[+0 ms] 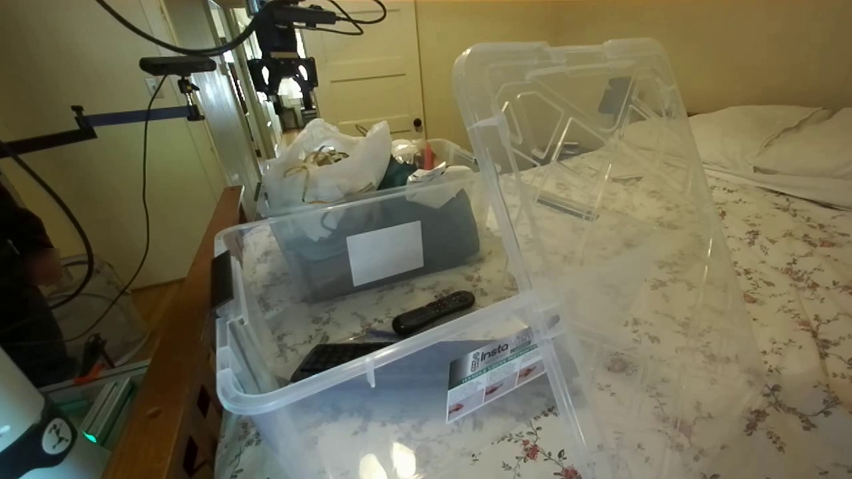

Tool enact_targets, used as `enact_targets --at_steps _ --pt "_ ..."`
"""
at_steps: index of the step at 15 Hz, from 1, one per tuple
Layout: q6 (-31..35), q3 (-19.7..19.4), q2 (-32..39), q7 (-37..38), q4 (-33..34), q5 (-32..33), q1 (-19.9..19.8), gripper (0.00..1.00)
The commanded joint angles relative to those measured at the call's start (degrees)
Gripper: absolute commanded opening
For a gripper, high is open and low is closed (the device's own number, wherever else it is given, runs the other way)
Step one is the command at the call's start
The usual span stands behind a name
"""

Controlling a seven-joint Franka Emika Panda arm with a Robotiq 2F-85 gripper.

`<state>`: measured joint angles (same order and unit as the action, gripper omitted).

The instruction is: Put the silver ribbon in the white plastic.

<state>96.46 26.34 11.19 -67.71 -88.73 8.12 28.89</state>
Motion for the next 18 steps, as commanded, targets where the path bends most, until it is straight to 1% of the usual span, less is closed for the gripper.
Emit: enact_targets --at_steps 1,4,6,7,10,11,13,18 --pt "-1.81 -0.42 -3.5 -5.22 -3.41 -5.24 -3.17 1.0" --pt "-0.81 -1.23 -2.19 -10.53 -4.04 -7.57 -5.09 1.0" --pt "-0.18 -1.92 -0.93 -12.6 -4.85 -8.63 -6.24 1.0" --pt "-1.94 -1.59 -1.11 -9.79 -2.91 -6.25 -5.03 1.0" --pt "-1.35 -2.1 0.07 -11.49 -3.65 -6.96 -6.01 1.0" --pt "0.56 -1.79 -0.31 -14.08 -4.73 -7.77 -6.29 1.0" --pt "1.71 -1.9 -1.3 -16.93 -6.91 -8.52 -6.98 1.0" --pt "5.29 -2.39 -1.87 -22.02 -11.15 -10.62 -8.36 1.0"
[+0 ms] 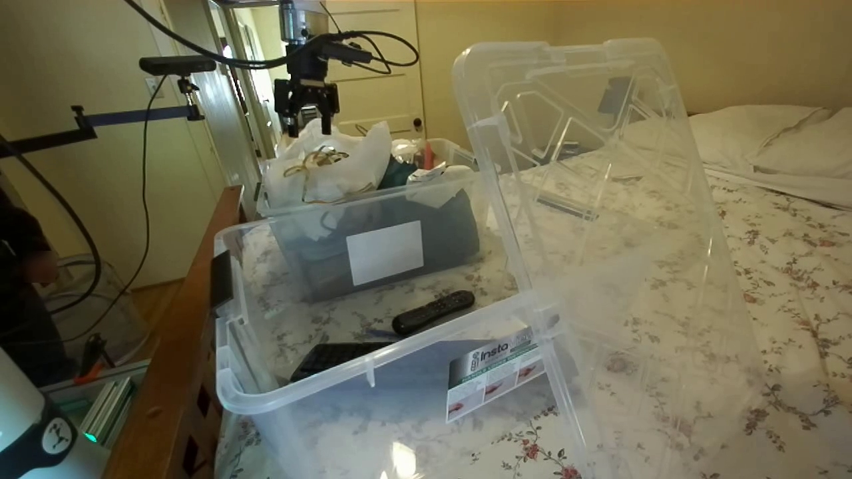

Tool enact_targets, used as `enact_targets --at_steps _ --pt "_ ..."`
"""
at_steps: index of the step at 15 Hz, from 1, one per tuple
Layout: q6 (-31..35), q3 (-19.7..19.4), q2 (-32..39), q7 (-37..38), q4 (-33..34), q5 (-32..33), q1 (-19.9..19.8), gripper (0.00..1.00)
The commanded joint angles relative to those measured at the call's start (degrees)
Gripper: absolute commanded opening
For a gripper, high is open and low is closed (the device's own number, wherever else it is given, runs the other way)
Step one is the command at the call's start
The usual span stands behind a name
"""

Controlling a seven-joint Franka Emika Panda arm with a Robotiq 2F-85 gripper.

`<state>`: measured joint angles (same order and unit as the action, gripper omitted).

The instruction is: Put the silver ribbon in the white plastic.

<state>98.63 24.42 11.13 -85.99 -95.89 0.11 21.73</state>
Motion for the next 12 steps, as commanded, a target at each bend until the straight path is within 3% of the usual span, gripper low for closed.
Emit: enact_targets --at_steps 1,3,4,12 --pt "3.39 -0.61 -1.55 -3.98 -4.38 -2.66 -1.36 0.96" --pt "4.24 -0.8 -1.41 -5.19 -5.43 -3.24 -1.74 0.71" --pt "4.47 -0.85 -1.41 -5.45 -5.88 -3.38 -1.85 0.69" --pt "4.26 -1.01 -1.5 -5.91 -6.25 -3.16 -2.0 0.13"
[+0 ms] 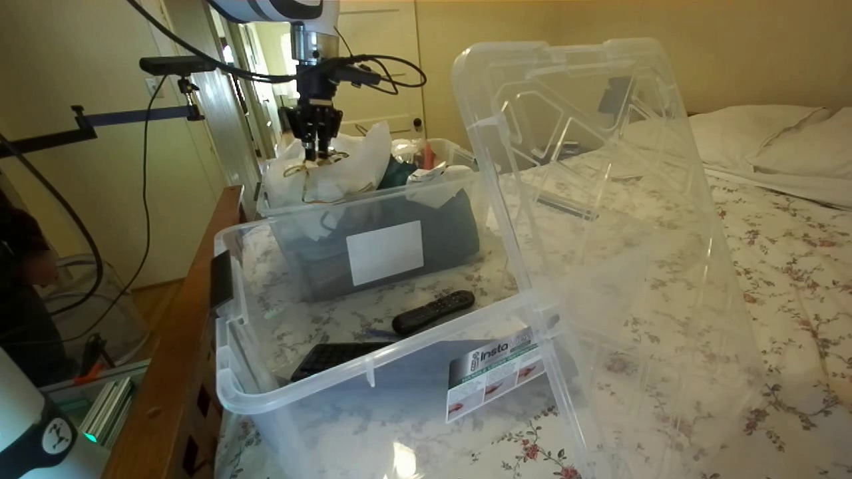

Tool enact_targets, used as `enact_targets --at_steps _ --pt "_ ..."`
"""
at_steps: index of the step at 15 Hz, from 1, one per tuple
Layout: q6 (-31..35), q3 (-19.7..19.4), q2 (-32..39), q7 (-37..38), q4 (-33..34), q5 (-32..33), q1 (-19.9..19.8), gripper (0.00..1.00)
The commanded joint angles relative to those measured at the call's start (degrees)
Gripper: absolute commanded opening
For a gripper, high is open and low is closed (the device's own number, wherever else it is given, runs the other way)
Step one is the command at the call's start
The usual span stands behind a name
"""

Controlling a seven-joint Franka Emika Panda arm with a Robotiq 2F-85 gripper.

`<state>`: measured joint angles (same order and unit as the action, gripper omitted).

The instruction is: Put the silver ribbon in the white plastic.

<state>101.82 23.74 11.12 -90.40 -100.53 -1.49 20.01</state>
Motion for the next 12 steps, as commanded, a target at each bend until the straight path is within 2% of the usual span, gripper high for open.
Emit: enact_targets --at_steps 1,3,7,12 --pt "1.0 -0.34 -1.47 -1.4 -1.6 -1.5 -0.25 0.06" --pt "0.85 -0.34 -1.47 -1.28 -1.52 -1.49 -0.23 0.0" --pt "-1.94 0.07 -0.54 0.8 2.03 -0.39 0.87 0.0" --pt "-3.67 2.64 5.13 -0.15 14.01 2.86 5.54 0.0"
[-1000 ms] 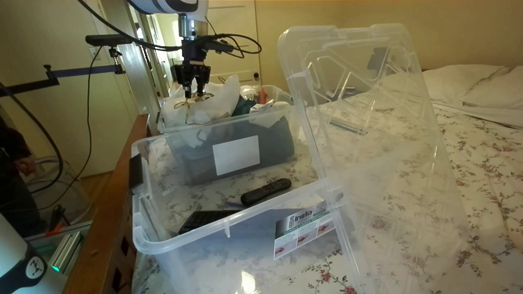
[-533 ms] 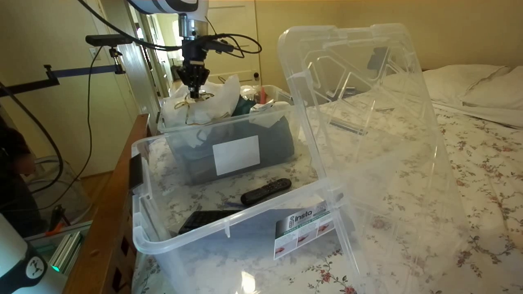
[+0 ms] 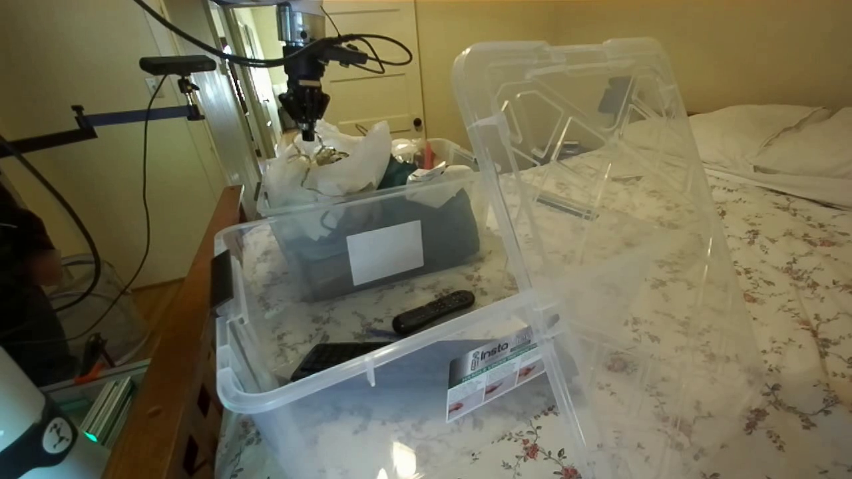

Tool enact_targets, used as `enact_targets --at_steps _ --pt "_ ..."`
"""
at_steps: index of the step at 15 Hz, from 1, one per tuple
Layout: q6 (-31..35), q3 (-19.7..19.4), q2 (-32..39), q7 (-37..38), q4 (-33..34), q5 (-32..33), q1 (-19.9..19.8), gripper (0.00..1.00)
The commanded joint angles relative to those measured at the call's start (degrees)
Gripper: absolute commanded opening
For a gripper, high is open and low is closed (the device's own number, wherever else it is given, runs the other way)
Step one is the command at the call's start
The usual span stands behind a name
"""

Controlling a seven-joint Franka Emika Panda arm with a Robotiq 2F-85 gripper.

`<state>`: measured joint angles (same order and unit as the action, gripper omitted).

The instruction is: Put the silver ribbon in the white plastic.

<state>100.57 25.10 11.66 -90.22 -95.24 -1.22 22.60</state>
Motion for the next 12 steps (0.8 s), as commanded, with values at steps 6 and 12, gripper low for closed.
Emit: enact_targets --at_steps 6,12 --pt "-0.93 2.53 12.89 -6.39 23.47 6.54 8.58 0.0" --pt "0.5 1.12 19.33 -15.55 32.69 3.58 8.75 0.0"
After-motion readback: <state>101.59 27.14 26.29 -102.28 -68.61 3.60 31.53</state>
